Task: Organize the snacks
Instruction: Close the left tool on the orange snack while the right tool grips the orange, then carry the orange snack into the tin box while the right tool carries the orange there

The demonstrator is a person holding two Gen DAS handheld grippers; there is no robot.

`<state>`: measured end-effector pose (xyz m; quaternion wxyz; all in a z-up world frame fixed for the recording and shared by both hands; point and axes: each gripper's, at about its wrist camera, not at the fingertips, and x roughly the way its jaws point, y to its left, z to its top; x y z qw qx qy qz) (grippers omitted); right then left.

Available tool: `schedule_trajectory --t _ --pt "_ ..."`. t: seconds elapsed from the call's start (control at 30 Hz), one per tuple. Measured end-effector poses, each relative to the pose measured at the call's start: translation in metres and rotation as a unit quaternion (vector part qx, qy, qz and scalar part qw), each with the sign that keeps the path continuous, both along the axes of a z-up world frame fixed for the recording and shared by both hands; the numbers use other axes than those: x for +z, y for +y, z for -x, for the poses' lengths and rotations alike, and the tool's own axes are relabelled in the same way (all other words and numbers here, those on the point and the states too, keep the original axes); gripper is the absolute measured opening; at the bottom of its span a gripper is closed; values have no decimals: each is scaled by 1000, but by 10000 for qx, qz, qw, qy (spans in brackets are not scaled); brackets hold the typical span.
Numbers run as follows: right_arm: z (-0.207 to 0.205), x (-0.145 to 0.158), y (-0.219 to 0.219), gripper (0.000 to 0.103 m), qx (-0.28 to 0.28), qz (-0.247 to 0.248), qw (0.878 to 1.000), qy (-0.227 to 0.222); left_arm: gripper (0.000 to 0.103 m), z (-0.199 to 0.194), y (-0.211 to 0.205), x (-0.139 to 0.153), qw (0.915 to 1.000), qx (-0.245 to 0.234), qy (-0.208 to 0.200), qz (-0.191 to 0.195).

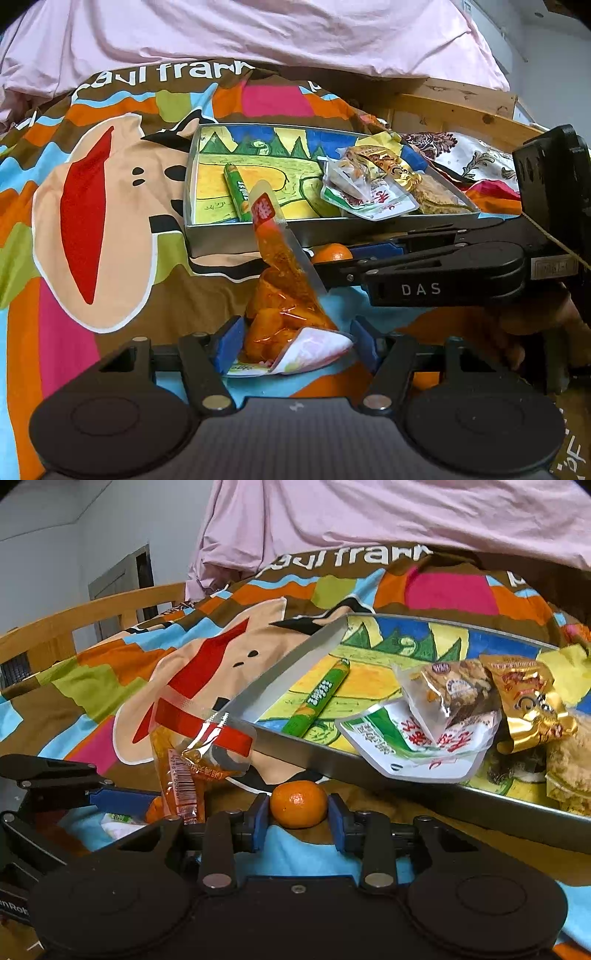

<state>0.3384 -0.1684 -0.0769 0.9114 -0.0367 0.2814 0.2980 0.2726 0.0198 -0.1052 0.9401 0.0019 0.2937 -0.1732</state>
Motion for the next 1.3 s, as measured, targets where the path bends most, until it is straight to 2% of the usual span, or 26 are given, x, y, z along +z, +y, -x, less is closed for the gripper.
schedule_trajectory --t 0.13,0.23,0.47,0.7,0.87,1.1,1.2,1.3 --pt "3 5 0 36 58 -17 10000 -11 67 4 -1 4 9999 54 -108 -17" --pt "6 7 1 36 135 12 9999 -63 67 8 2 7 9997 103 -136 174" --pt "8 9 2 36 195 22 9997 -117 67 6 7 13 9987 377 -132 328" --pt "15 24 -9 36 100 -306 9993 -192 67 3 10 21 9963 667 -180 512" --pt "19 40 -24 36 -171 -540 9977 -371 67 -3 10 31 9938 846 -257 672" --pt "9 62 -59 36 -868 -513 9920 -761 67 -31 -3 54 9911 1103 -509 542" --pt "1 63 -80 36 -1249 -547 9882 -701 67 -49 -10 63 9900 1189 -520 549" --pt "-8 60 -96 36 -1514 -484 9855 -599 67 -65 -22 67 9909 1177 -527 390"
